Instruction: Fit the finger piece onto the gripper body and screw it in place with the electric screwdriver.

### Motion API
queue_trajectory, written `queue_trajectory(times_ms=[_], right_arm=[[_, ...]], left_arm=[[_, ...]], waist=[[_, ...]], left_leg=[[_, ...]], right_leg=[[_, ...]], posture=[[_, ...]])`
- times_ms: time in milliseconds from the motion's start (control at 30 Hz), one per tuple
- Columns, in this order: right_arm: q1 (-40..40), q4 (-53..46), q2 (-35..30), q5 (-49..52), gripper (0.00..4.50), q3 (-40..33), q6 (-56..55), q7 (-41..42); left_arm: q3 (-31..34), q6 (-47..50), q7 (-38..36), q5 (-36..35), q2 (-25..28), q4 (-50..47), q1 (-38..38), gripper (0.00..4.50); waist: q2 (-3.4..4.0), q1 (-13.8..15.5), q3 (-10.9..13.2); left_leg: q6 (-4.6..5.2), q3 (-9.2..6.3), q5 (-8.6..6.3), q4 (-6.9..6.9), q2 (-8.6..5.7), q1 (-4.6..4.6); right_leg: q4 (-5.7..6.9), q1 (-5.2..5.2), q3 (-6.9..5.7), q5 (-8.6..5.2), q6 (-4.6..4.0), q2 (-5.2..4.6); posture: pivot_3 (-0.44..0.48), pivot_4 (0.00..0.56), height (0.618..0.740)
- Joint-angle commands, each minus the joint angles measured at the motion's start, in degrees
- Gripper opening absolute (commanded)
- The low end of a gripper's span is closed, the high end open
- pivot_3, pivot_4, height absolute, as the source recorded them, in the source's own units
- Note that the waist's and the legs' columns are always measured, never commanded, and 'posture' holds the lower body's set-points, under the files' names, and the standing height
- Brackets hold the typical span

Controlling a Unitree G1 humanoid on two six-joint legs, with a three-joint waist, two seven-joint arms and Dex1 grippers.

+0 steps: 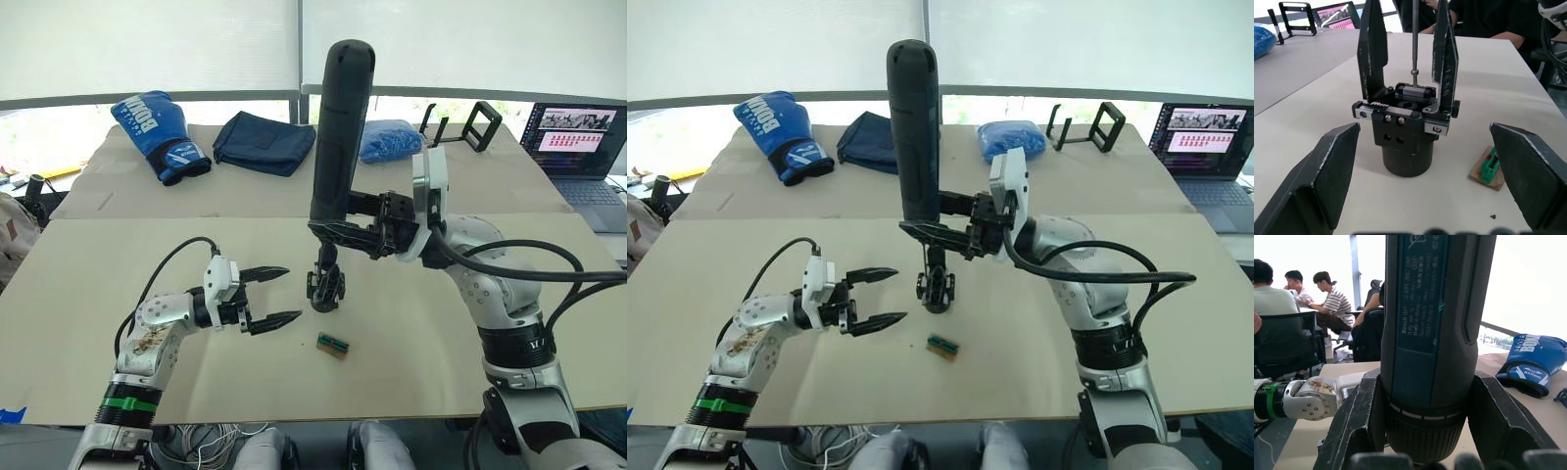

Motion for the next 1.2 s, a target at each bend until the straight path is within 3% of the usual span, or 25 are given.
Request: queue_trajectory(times_ms=[33, 1200], right_arm=[[0.5, -2.3, 0.3, 1.0, 1.94, -1.2, -1.6, 0.9], [0.4, -3.3, 1.2, 0.3, 1.94, -0.8, -0.2, -0.1]], left_arm=[[-0.5, 0.2, 0.5, 0.0, -0.1, -2.4, 0.4, 4.50], [-1.7, 0.0, 0.4, 1.2, -0.3, -1.3, 0.9, 4.50]], waist=[[0.00, 0.0, 0.0], [0.00, 0.0, 0.0]], left_leg=[[0.00, 0.00, 0.00, 0.00, 0.00, 0.00], [0.00, 0.01, 0.00, 0.01, 0.00, 0.01]], right_leg=[[0.00, 0.00, 0.00, 0.00, 0.00, 0.00], [0.02, 0.00, 0.01, 0.00, 0.00, 0.01]], posture=[[0.000, 0.150, 0.740], [0.000, 0.150, 0.740]])
